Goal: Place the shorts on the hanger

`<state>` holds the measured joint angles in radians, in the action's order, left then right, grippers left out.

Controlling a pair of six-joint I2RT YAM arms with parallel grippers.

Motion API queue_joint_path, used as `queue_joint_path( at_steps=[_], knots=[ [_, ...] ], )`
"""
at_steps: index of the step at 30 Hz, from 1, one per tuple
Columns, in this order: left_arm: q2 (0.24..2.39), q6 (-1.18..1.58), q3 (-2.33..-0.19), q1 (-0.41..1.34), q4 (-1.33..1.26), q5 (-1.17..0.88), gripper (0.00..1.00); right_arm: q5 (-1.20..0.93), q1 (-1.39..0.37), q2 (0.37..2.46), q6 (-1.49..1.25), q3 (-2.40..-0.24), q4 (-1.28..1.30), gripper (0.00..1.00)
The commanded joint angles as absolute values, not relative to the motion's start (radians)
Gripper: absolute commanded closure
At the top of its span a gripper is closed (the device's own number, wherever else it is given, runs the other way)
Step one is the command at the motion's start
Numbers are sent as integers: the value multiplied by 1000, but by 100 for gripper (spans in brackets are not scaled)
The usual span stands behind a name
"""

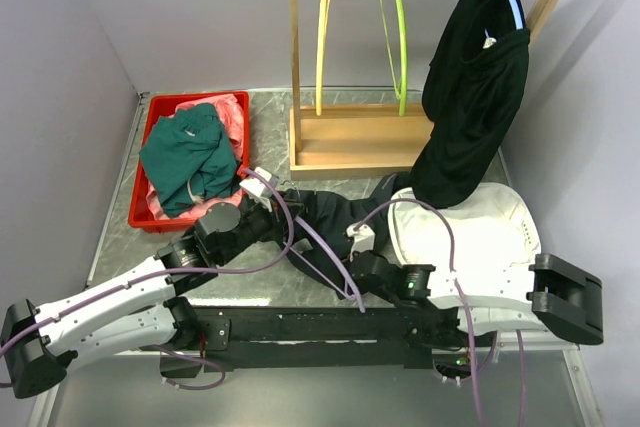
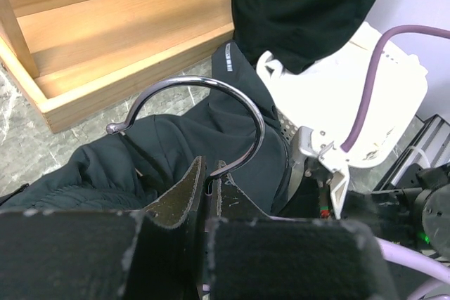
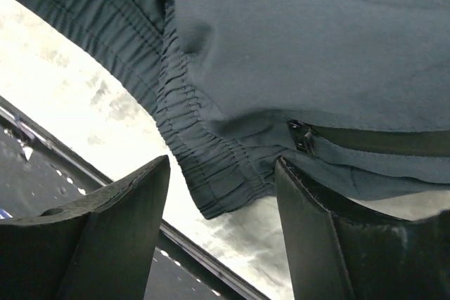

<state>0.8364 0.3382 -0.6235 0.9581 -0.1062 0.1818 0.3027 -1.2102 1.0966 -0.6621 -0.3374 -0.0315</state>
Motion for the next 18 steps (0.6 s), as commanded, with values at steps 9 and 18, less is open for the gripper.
queue_joint_path(
  at_steps=[9,18],
  knots=[
    [802,345,-638,960,-156,199,99,465,-1246,1155,-735,-448,57,81],
    [795,330,-632,960,-209,290,99,469,-1232,893,-742,-420,139,100]
  ],
)
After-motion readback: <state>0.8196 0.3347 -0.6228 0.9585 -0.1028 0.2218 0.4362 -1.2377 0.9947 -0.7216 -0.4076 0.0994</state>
